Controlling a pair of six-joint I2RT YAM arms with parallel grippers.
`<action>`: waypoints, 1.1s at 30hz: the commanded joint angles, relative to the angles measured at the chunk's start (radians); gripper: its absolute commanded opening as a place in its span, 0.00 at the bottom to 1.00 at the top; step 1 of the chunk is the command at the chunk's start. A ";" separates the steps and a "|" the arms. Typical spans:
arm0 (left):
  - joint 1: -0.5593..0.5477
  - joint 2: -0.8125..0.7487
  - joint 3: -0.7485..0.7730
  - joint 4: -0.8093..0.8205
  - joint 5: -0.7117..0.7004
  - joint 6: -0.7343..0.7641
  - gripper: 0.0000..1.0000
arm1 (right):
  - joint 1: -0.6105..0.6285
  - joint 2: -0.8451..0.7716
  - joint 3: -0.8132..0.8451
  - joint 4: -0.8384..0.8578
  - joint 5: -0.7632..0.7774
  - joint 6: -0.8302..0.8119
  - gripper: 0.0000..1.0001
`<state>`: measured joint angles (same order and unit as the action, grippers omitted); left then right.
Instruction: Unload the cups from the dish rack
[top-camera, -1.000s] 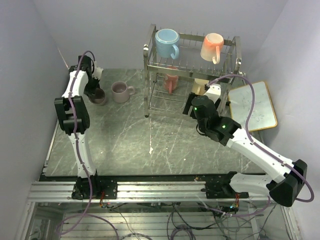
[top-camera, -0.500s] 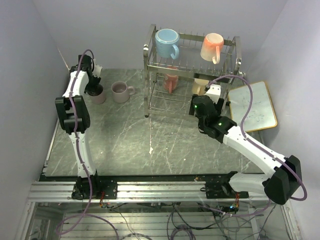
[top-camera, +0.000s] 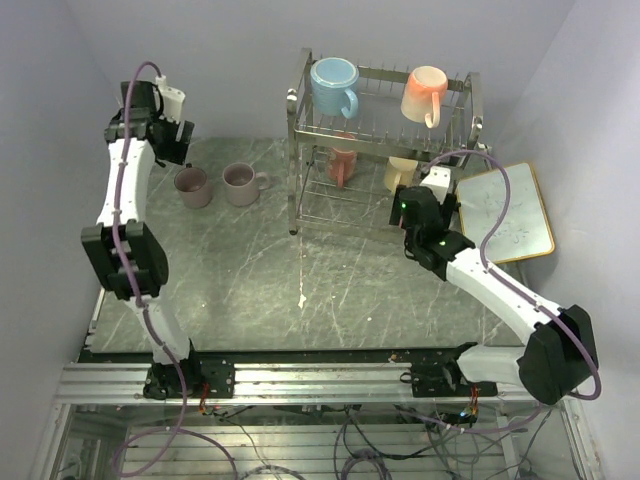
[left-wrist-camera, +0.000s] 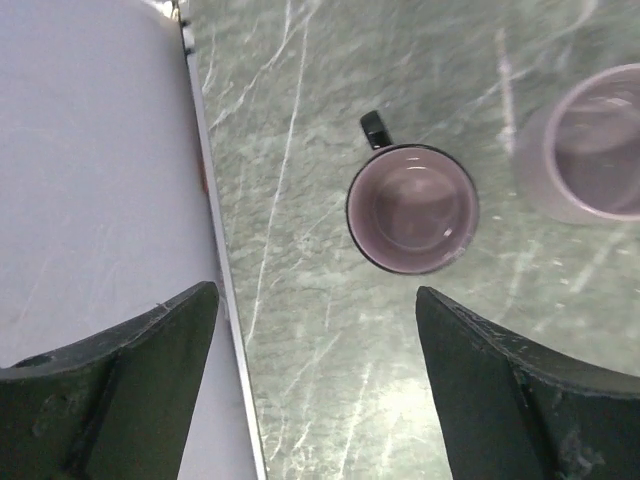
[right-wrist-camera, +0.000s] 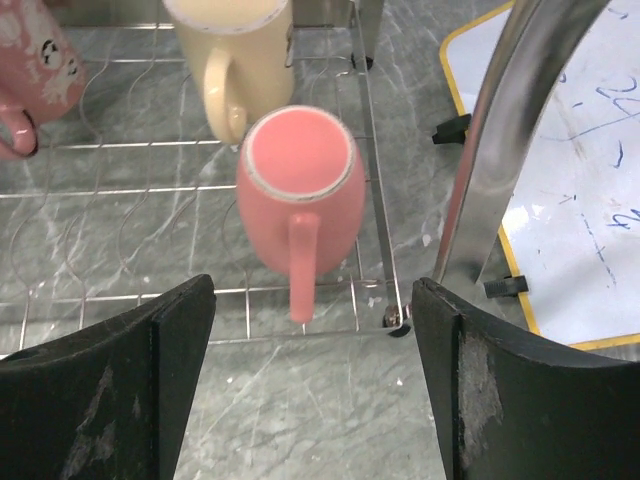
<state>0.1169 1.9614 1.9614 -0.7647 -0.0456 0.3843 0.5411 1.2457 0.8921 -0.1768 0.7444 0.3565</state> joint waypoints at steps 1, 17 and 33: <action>0.021 -0.161 -0.070 -0.029 0.213 0.003 0.92 | -0.075 0.035 -0.013 0.076 -0.075 -0.029 0.77; 0.021 -0.578 -0.552 -0.147 0.505 0.100 0.93 | -0.101 0.180 -0.090 0.207 -0.017 -0.017 0.65; 0.023 -0.737 -0.701 -0.198 0.520 0.172 0.94 | -0.118 0.299 -0.066 0.335 -0.051 -0.040 0.47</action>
<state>0.1356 1.2648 1.2858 -0.9363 0.4282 0.5091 0.4320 1.5284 0.7967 0.1295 0.6926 0.3237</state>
